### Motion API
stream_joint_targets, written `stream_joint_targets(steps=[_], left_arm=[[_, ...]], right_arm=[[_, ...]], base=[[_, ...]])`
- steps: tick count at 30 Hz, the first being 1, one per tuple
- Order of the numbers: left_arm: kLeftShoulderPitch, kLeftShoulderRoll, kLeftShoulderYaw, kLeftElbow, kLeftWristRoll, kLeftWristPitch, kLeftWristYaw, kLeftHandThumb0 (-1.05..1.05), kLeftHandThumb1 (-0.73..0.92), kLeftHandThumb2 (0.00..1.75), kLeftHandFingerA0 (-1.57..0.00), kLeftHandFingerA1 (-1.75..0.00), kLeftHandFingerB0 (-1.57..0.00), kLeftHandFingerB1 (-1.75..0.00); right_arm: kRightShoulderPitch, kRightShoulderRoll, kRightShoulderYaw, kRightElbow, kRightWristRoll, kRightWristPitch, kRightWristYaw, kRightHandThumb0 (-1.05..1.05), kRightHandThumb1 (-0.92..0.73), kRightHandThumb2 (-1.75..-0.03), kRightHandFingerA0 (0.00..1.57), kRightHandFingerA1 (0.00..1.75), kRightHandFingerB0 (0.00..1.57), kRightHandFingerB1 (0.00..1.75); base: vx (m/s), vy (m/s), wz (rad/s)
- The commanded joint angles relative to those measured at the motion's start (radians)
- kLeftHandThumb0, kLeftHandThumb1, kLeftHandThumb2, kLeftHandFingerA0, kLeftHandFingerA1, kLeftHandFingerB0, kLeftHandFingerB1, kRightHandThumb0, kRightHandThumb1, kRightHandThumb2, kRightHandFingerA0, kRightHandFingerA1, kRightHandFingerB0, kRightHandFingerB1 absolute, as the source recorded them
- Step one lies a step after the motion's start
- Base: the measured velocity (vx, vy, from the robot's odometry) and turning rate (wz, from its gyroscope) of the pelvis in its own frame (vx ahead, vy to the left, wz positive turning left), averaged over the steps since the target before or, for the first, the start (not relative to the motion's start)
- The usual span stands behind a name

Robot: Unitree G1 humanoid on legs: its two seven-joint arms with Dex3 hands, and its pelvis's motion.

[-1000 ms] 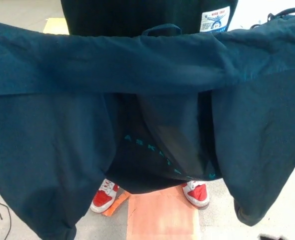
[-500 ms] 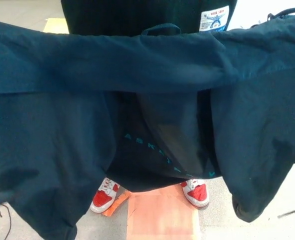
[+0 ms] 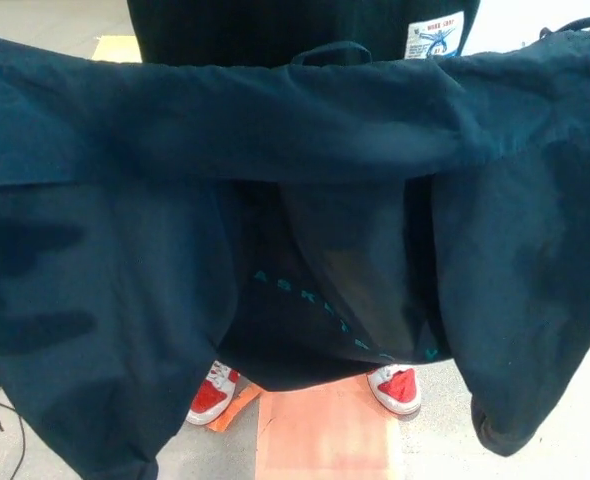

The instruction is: A person hands a coat to the robot and the robot grabs it with both hands and holds it while the person wears the coat.

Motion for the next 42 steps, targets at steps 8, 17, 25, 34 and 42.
stream_joint_targets(steps=[8, 17, 25, 34, 42], left_arm=[[-0.480, 0.570, -0.058, 0.159, -0.398, 0.121, -0.387, -0.74, 0.48, 0.56, -0.29, -0.33, -0.26, -0.31], [-0.957, 0.503, -0.518, 0.325, -0.096, 0.337, -0.539, -0.84, 0.64, 0.60, -0.21, -0.30, -0.16, -0.27], [-1.215, 0.414, -0.752, 0.476, 0.060, 0.423, -0.746, -0.39, 0.19, 0.88, 0.00, -0.48, 0.00, -0.47], [-1.322, 0.454, -0.863, 0.482, 0.038, 0.560, -0.957, -0.91, 0.55, 0.91, -0.11, -0.40, -0.08, -0.30], [-1.330, 0.504, -0.907, 0.437, 0.105, 0.544, -1.041, -0.40, 0.22, 0.91, -0.01, -0.47, 0.00, -0.47]], right_arm=[[-0.359, -0.519, -0.086, -0.044, 0.432, 0.300, 0.342, -0.70, -0.56, -0.58, 0.33, 0.43, 0.13, 0.26], [-0.799, -0.652, 0.374, 0.127, 0.334, 0.450, 0.577, -0.84, -0.61, -0.95, 0.21, 0.47, 0.02, 0.17], [-1.122, -0.439, 0.733, 0.334, 0.111, 0.537, 0.809, -0.81, -0.77, -0.63, 0.24, 0.36, 0.00, 0.18], [-1.247, -0.392, 0.930, 0.448, 0.016, 0.599, 0.982, -0.88, -0.78, -0.63, 0.23, 0.34, 0.00, 0.12], [-1.348, -0.373, 1.070, 0.524, -0.021, 0.697, 1.152, -0.89, -0.56, -0.96, 0.18, 0.45, 0.00, 0.10]], base=[[0.00, 0.000, 0.00], [0.00, 0.000, 0.00], [0.00, 0.000, 0.00], [0.00, 0.000, 0.00], [0.00, 0.000, 0.00]])
